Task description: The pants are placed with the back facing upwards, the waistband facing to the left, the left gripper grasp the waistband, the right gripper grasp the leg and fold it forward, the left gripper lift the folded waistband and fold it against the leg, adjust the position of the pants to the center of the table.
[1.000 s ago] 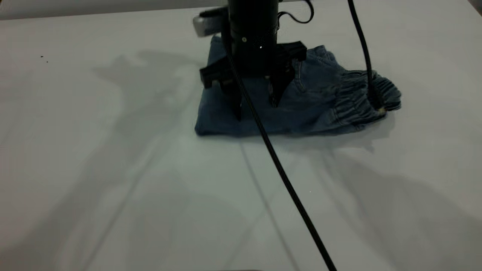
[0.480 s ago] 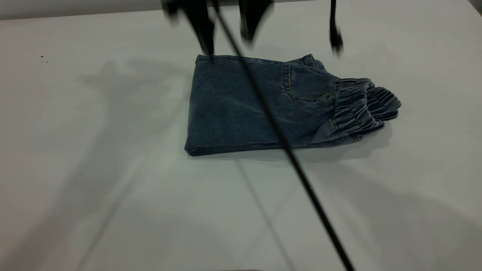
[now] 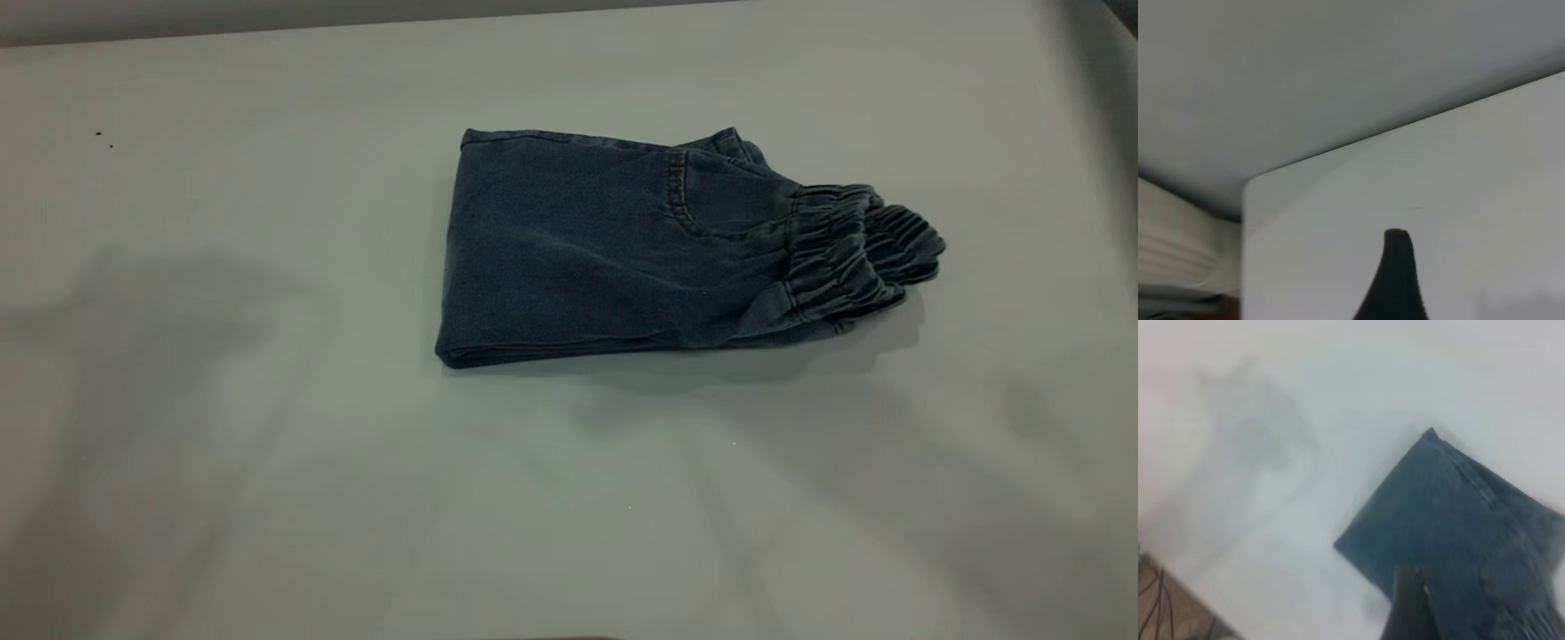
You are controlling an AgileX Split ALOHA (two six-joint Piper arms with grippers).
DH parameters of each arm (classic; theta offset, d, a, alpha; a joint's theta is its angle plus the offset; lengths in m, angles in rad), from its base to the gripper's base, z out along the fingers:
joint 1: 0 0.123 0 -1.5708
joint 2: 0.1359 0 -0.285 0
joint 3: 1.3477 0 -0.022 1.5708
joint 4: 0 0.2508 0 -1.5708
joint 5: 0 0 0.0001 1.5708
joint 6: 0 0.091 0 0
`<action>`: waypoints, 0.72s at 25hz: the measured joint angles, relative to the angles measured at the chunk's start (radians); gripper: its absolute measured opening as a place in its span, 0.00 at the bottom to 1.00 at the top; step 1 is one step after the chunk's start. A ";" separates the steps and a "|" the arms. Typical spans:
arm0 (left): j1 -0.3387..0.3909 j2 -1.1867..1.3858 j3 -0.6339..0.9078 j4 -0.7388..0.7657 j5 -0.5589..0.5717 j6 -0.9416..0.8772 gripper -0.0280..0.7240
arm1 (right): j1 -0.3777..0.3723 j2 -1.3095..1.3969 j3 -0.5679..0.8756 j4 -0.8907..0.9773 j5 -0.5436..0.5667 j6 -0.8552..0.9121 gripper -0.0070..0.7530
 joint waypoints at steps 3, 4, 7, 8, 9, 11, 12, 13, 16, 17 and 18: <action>0.000 -0.066 0.041 -0.121 0.000 0.027 0.80 | 0.000 -0.178 0.157 -0.013 0.006 -0.026 0.59; 0.000 -0.088 0.066 -0.168 0.000 0.037 0.80 | 0.000 -0.239 0.207 -0.017 0.007 -0.040 0.59; 0.000 -0.154 0.165 -0.277 0.000 0.066 0.80 | 0.000 -0.407 0.389 -0.028 0.009 -0.051 0.59; 0.000 -0.179 0.209 -0.306 0.000 0.074 0.80 | 0.000 -0.464 0.439 -0.038 0.010 -0.052 0.59; 0.000 -0.201 0.250 -0.330 0.000 0.081 0.80 | 0.000 -0.511 0.498 -0.049 0.010 -0.052 0.59; 0.000 -0.258 0.362 -0.372 0.000 0.091 0.80 | 0.000 -0.618 0.605 -0.068 0.011 -0.052 0.59; 0.000 -0.289 0.414 -0.396 0.000 0.093 0.80 | 0.000 -0.670 0.664 -0.075 0.011 -0.052 0.59; 0.000 -0.315 0.478 -0.418 0.000 0.096 0.80 | 0.000 -0.711 0.722 -0.080 0.011 -0.051 0.59; 0.000 -0.406 0.668 -0.474 0.000 0.100 0.80 | 0.000 -0.846 0.890 -0.080 0.010 -0.040 0.59; 0.000 -0.439 0.735 -0.488 0.000 0.100 0.80 | 0.000 -0.881 0.951 -0.080 0.007 -0.031 0.59; 0.000 -0.473 0.802 -0.509 0.000 0.101 0.80 | 0.000 -0.921 1.001 -0.080 0.003 -0.021 0.59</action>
